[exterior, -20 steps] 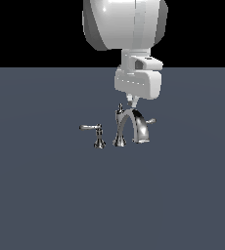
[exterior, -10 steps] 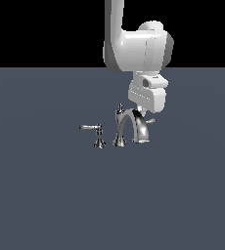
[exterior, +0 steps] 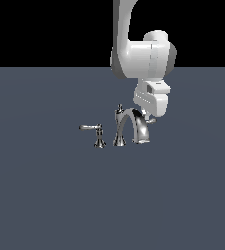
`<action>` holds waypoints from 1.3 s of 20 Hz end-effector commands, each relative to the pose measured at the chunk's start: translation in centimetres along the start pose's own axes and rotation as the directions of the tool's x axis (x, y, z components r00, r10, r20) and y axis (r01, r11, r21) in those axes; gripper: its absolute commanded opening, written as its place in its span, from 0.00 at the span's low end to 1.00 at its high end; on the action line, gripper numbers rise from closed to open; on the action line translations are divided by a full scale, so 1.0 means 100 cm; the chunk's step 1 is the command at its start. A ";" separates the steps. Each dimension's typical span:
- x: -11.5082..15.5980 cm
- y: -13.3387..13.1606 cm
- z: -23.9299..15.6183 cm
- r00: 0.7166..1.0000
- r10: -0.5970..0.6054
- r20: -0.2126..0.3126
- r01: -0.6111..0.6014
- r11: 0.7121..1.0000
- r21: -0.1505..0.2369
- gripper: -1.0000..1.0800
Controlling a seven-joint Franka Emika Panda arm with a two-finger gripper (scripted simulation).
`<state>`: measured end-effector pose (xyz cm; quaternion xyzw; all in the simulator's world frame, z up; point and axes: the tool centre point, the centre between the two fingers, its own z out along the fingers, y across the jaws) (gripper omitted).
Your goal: Turn on the faucet by rotating a designated handle.
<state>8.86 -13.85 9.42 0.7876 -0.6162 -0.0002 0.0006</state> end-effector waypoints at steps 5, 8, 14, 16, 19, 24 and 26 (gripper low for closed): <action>0.002 0.003 0.000 1.000 0.003 0.000 -0.003 1.000 0.001 0.00; 0.006 0.013 0.000 1.000 0.003 0.000 -0.003 1.000 0.001 0.00; 0.015 0.035 0.000 1.000 0.003 0.000 -0.003 1.000 0.001 0.00; 0.019 0.042 0.000 1.000 0.003 0.000 -0.003 1.000 0.001 0.00; 0.009 0.034 0.000 1.000 -0.010 0.001 0.010 1.000 0.010 0.00; 0.007 0.049 0.000 1.000 -0.006 0.001 0.006 1.000 0.008 0.00; 0.006 0.056 0.000 1.000 -0.005 0.001 0.005 1.000 0.007 0.00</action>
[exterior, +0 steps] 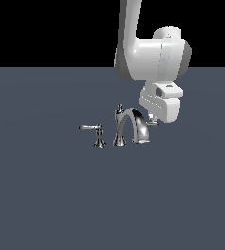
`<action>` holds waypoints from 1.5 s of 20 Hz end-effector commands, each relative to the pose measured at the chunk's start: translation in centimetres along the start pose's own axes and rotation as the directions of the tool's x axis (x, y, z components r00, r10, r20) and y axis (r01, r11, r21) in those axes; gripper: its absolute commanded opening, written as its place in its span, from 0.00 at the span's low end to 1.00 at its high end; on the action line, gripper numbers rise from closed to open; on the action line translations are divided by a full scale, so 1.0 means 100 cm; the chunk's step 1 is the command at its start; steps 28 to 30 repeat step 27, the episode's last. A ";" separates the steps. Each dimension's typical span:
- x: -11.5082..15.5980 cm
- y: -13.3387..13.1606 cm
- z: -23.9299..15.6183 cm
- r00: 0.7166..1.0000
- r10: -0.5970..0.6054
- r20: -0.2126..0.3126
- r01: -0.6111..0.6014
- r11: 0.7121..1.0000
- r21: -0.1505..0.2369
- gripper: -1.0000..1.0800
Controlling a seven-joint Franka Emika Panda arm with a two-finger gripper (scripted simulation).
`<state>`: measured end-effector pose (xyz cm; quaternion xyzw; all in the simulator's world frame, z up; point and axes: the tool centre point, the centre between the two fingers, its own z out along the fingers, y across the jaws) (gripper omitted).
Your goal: Turn on the faucet by rotating a designated handle.
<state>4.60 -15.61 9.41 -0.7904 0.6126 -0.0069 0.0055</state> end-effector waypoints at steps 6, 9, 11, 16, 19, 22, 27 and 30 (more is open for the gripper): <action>-0.004 0.030 0.000 1.000 0.009 0.004 -0.009 1.000 -0.015 0.00; -0.006 0.040 -0.001 1.000 0.011 0.004 -0.011 1.000 -0.016 0.00; -0.007 0.043 -0.001 1.000 0.012 0.004 -0.012 1.000 -0.017 0.00; -0.017 0.046 -0.001 1.000 0.014 0.002 -0.014 1.000 -0.014 0.00; -0.028 0.051 -0.001 1.000 0.013 0.003 -0.013 1.000 -0.015 0.00; -0.038 0.056 -0.001 1.000 0.013 0.003 -0.013 1.000 -0.016 0.00; -0.053 0.062 -0.001 1.000 0.013 0.004 -0.013 1.000 -0.017 0.00; -0.053 0.062 -0.001 1.000 0.013 0.004 -0.013 1.000 -0.017 0.00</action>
